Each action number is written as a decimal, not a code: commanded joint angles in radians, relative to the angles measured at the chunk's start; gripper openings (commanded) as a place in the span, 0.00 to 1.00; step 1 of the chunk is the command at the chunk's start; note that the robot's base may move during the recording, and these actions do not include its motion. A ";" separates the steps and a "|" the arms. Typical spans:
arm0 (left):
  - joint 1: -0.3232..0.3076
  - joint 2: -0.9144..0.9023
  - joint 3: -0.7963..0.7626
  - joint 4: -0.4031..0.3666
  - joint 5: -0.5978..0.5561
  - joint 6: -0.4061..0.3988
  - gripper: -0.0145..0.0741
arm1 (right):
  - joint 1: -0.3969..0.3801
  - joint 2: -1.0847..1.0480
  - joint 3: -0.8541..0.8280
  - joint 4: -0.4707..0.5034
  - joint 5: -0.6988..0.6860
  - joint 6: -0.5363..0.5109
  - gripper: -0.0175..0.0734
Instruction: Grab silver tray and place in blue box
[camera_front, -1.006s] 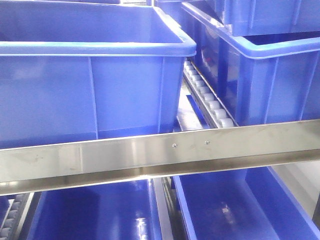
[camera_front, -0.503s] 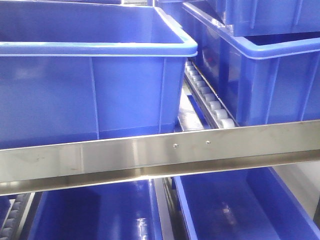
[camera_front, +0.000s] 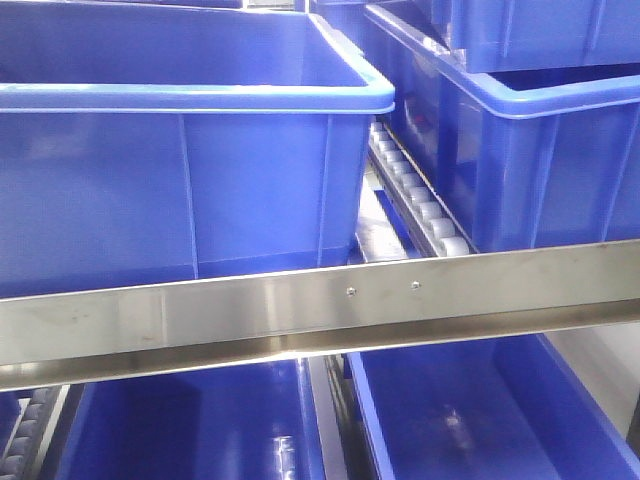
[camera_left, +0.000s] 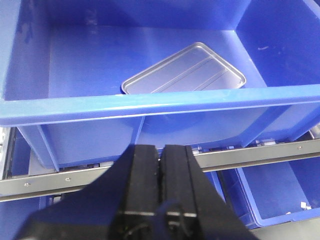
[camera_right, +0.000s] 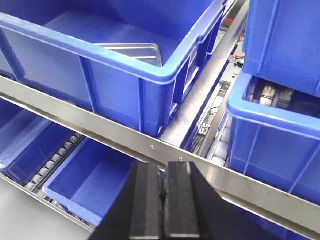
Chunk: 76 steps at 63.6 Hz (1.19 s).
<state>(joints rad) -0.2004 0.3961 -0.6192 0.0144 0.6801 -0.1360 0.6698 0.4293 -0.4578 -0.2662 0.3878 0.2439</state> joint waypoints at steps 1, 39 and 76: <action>0.002 0.007 -0.029 -0.006 -0.090 0.002 0.06 | -0.001 0.002 -0.028 -0.022 -0.089 -0.009 0.26; 0.121 -0.255 0.311 -0.108 -0.399 0.002 0.06 | -0.001 0.002 -0.028 -0.022 -0.089 -0.009 0.26; 0.126 -0.428 0.647 -0.107 -0.673 0.002 0.06 | -0.001 0.004 -0.028 -0.022 -0.086 -0.009 0.26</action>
<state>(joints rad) -0.0767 -0.0112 0.0299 -0.0838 0.0979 -0.1360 0.6698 0.4293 -0.4563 -0.2662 0.3875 0.2439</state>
